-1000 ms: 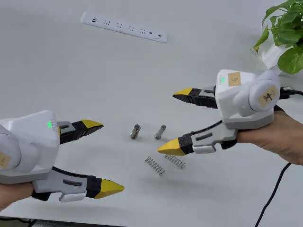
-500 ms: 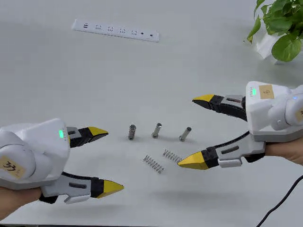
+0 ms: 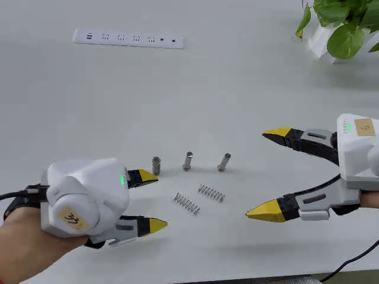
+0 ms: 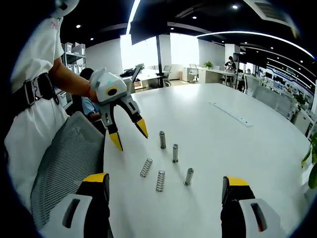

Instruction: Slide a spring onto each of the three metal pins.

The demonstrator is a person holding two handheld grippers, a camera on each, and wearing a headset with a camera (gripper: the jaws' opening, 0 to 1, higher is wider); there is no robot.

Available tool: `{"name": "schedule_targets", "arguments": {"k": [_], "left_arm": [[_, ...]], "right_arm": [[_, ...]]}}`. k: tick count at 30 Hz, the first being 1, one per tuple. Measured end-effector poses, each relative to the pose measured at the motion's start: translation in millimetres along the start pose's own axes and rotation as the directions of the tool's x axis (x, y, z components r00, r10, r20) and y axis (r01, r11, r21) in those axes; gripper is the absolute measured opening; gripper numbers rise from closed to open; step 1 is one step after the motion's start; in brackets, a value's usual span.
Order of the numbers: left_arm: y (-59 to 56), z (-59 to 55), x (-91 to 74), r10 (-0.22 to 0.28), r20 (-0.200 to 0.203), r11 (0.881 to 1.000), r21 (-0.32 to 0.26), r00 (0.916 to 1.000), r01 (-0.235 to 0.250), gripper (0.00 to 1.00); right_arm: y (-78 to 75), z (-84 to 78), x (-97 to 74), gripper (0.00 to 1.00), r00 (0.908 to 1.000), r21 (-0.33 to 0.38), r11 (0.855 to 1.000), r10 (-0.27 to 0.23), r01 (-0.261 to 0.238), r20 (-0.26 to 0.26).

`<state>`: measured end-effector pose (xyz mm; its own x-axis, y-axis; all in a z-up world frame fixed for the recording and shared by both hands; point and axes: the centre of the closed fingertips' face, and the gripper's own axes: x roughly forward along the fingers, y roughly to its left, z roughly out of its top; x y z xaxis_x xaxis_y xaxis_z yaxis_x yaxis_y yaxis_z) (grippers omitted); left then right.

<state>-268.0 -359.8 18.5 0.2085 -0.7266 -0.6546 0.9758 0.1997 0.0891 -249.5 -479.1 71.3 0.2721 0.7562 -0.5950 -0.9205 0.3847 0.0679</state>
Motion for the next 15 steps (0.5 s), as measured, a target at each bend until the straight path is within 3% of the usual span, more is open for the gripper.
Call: {"name": "schedule_targets", "arguments": {"k": [2, 8, 15], "left_arm": [[2.0, -3.7, 7.7, 0.002, -0.038, 1.0, 0.023, 0.9993, -0.001, 0.35], [2.4, -8.6, 26.3, -0.008, -0.091, 0.997, 0.08, 0.9958, 0.015, 0.3], [-0.3, -10.5, 42.5, -0.035, -0.132, 0.989, 0.136, 0.9906, 0.053, 0.28]], "right_arm": [[0.3, -5.3, -3.6, 0.95, 1.0, 0.013, 1.0, -0.005, 0.005, -0.001], [-0.3, -13.7, -11.5, 0.94, 0.9995, 0.043, 0.999, -0.031, 0.03, 0.009], [-0.9, -21.5, -18.8, 0.93, 0.9985, 0.069, 0.996, -0.054, 0.053, 0.014]]}}
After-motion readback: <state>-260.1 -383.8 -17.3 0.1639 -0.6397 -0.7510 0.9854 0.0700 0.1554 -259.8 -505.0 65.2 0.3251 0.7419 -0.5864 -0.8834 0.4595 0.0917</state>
